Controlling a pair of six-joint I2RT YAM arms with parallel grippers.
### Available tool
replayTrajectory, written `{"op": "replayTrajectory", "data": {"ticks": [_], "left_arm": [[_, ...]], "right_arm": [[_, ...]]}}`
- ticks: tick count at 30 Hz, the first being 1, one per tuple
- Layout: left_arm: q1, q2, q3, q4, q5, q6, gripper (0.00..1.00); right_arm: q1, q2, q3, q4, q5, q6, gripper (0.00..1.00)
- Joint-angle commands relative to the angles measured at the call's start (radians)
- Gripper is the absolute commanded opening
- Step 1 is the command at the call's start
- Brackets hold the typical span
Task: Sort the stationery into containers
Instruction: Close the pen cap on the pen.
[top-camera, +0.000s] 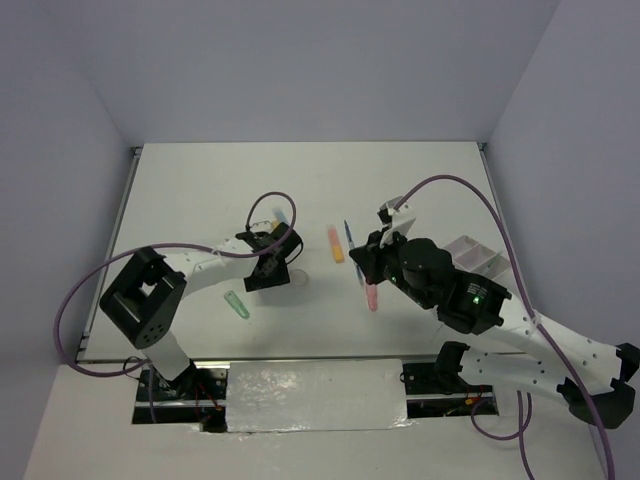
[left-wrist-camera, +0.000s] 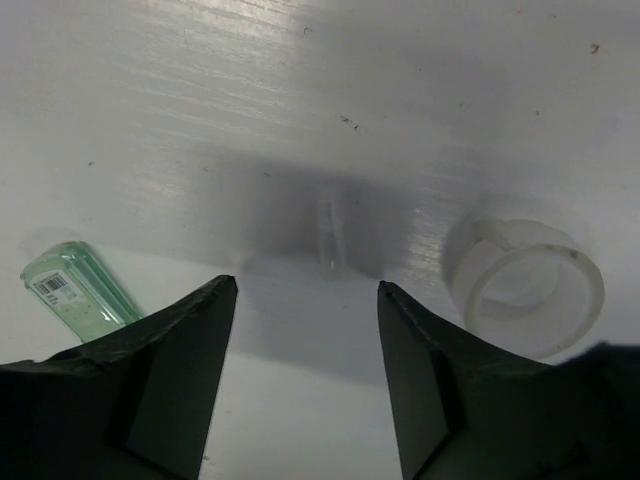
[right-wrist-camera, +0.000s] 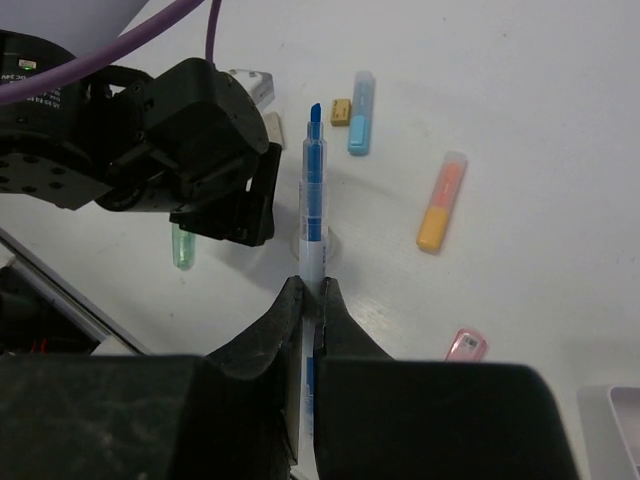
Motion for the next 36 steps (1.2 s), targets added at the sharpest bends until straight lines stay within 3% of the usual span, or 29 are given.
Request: {"op": "replayTrajectory", "data": {"ticks": [1,24,31,34,36], "left_arm": [[0.008,0.007,0.018,0.018,-0.018,-0.032,0.69],[0.074,0.052,-0.041,0.104,0.039,0.008,0.56],[0.074,0.040,-0.088,0.148,0.082,0.005,0.40],[0.074,0.049,-0.093,0.156,0.088,0.008,0.16],[0.074,0.055,-0.093,0.162,0.097,0.010,0.07]], "right_arm": [[0.006,-0.036,-0.009,0.008,-0.016,0.002,0.00],[0.006,-0.038,-0.029,0.034,-0.056,0.011,0.00],[0.006,-0.032,-0.035,0.043,-0.062,0.013,0.00],[0.004,-0.027,-0.037,0.052,-0.073,0.015,0.00],[0.004,-0.027,-0.038,0.057,-0.078,0.015,0.00]]}}
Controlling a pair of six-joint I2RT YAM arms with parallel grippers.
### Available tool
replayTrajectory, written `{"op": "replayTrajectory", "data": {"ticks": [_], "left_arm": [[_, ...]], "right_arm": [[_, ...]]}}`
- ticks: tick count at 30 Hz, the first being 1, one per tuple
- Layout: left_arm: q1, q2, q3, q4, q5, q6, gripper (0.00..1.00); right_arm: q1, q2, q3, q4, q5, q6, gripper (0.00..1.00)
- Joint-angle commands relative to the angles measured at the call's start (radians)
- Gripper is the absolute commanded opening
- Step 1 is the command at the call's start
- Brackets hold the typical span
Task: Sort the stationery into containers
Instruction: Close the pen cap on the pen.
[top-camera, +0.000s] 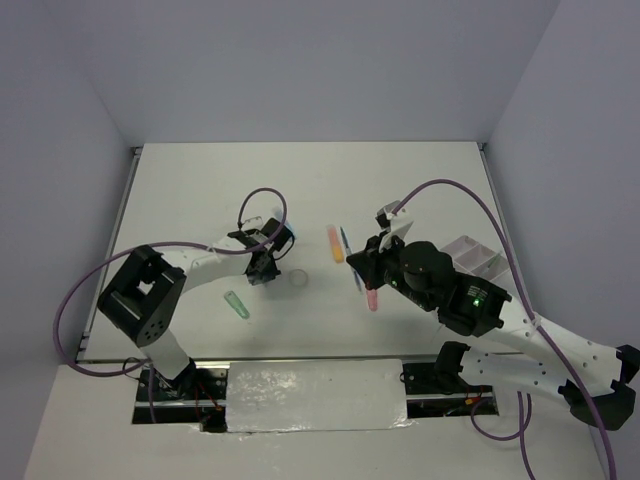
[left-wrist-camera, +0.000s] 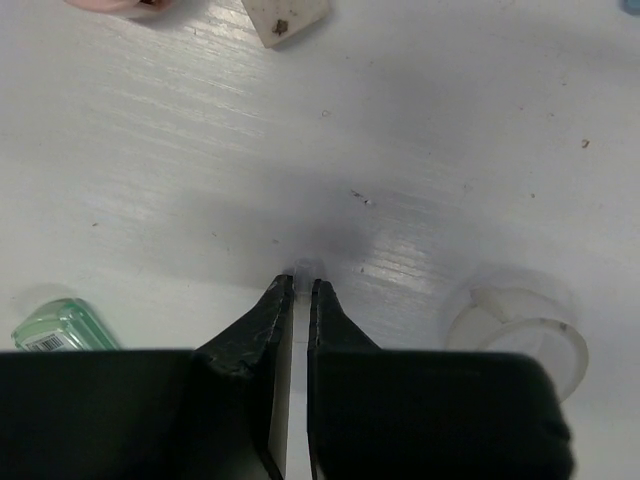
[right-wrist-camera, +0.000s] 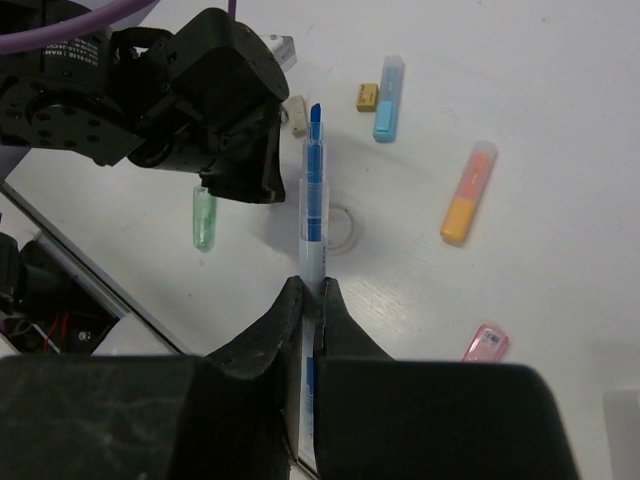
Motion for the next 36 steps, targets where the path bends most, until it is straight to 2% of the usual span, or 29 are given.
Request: {"op": "replayTrajectory", "data": {"ticks": [1,9,13,19,25,33,36], "left_arm": [[0.003,0.048,-0.046,0.036,0.076,-0.001,0.00],[0.001,-0.065,-0.026,0.031,0.077,0.027,0.00],[0.001,-0.218,0.009,0.022,0.064,0.077,0.00],[0.001,-0.451,0.101,0.068,0.046,0.233,0.00],[0.001,-0.660,0.184,0.224,0.151,0.387,0.00],[0.001,-0.872,0.120,0.533,0.337,0.424,0.00],[0.001,-0.909,0.082,0.605,0.383,0.415,0.00]], "right_arm": [[0.006,0.001,-0.007,0.051,-0.014,0.006,0.00],[0.004,-0.002,-0.051,0.088,-0.008,0.005,0.00],[0.003,0.007,-0.055,0.102,-0.005,0.012,0.00],[0.003,-0.077,-0.074,0.220,-0.108,-0.011,0.00],[0.003,-0.079,-0.061,0.322,-0.226,-0.015,0.00],[0.006,-0.047,-0.116,0.487,-0.325,0.026,0.00],[0.006,-0.021,-0.133,0.598,-0.430,0.041,0.00]]}}
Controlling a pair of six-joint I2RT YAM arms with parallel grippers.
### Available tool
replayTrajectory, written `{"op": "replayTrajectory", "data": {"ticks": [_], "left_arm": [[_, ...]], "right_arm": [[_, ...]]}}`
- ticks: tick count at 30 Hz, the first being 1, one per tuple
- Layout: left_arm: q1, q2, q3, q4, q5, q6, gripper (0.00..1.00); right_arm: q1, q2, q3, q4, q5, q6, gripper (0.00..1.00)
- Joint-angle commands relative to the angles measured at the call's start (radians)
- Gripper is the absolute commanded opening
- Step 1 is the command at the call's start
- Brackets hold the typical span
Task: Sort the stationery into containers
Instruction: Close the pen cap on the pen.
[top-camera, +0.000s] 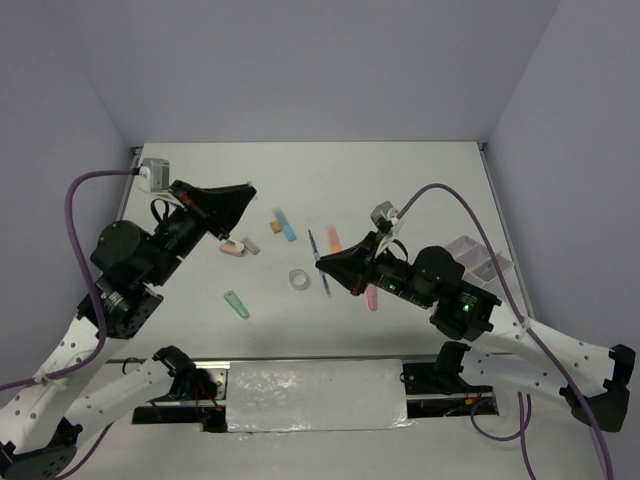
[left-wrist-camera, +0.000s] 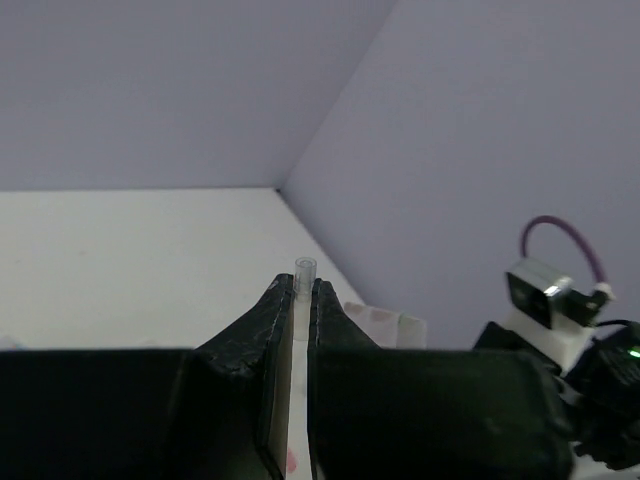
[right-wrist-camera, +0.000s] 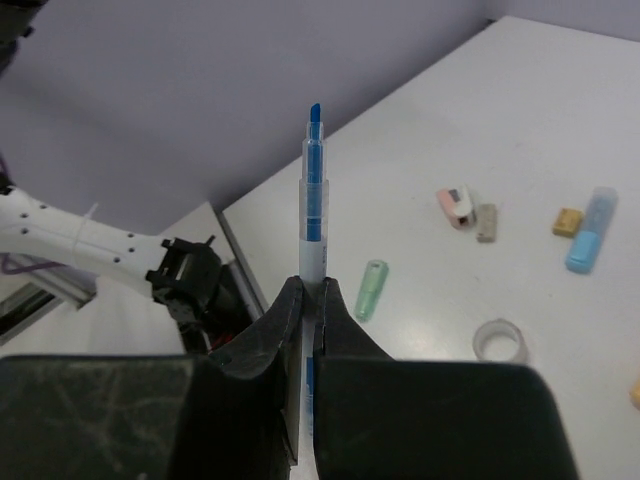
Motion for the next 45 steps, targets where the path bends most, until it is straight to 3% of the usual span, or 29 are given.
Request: {"op": "replayTrajectory", "data": {"ticks": [1,6,14,27,45], "left_arm": [[-0.002,-0.027,-0.039,0.194,0.140,0.024,0.00],[-0.002,-0.074,-0.076,0.311,0.258,-0.002,0.00],[-0.002,-0.097,-0.093,0.374,0.317,-0.033,0.00],[-0.002,-0.074,-0.138,0.408,0.308,-0.134,0.00],[-0.003,-0.059,-0.151,0.418,0.334,-0.145,0.00]], "right_arm": [[0.006,0.020,-0.024,0.193,-0.143,0.026,0.00],[0.009,0.052,-0.013,0.255,-0.211,0.040,0.00],[0.021,0.116,0.015,0.344,-0.215,0.051,0.00],[0.051,0.209,0.091,0.418,-0.189,-0.035,0.00],[0.054,0.236,0.144,0.391,-0.128,-0.090,0.00]]}}
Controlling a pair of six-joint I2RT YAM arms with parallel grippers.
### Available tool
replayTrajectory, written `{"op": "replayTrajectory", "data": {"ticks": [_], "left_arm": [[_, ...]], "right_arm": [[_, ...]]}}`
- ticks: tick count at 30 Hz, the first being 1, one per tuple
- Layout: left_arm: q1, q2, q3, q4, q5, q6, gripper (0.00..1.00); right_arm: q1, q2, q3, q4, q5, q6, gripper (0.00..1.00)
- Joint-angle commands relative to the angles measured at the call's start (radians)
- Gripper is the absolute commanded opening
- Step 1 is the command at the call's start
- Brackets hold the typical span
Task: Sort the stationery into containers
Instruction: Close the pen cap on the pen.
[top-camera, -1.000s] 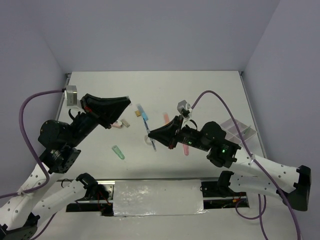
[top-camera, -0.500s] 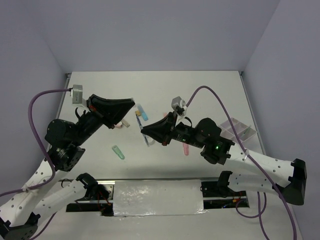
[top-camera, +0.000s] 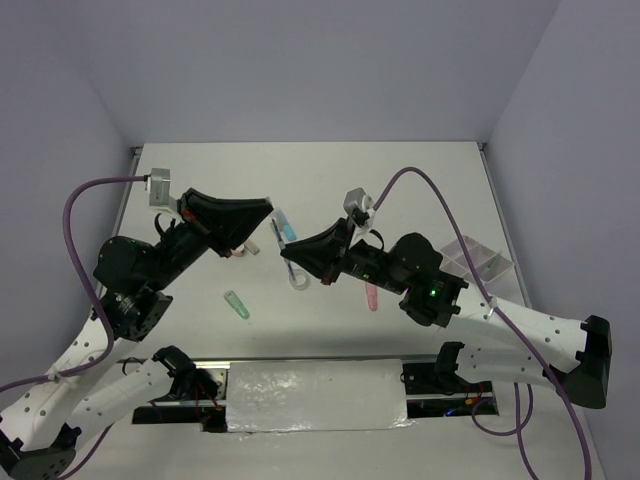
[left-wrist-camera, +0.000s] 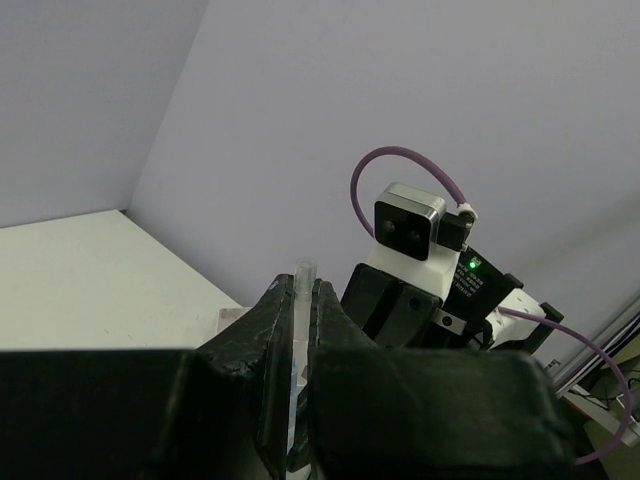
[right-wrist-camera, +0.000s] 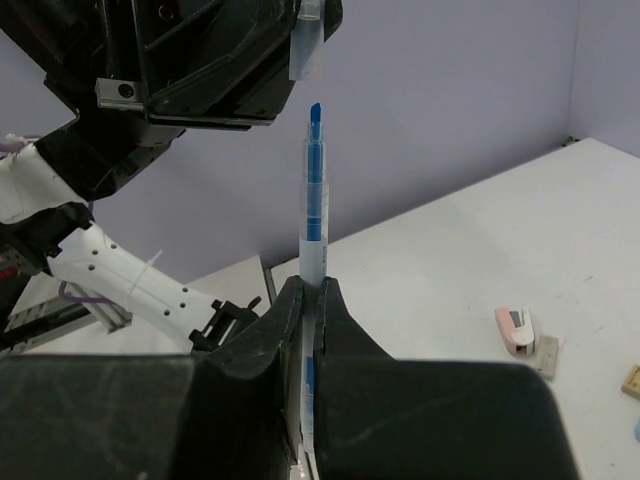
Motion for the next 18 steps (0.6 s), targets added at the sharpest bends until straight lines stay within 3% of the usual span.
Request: {"op": "replayTrajectory", "data": {"ticks": [1,18], "left_arm": [[-0.002,0.004,0.000,0.061,0.023,-0.005,0.00],[-0.004,0.006,-0.020,0.058,-0.006,0.002,0.00]], "right_arm": [[0.007,-0.007,0.046,0.038,0.016,-0.022,0.00],[0.009,-0.034,0.026,0.030,0.026,-0.021,0.00]]}}
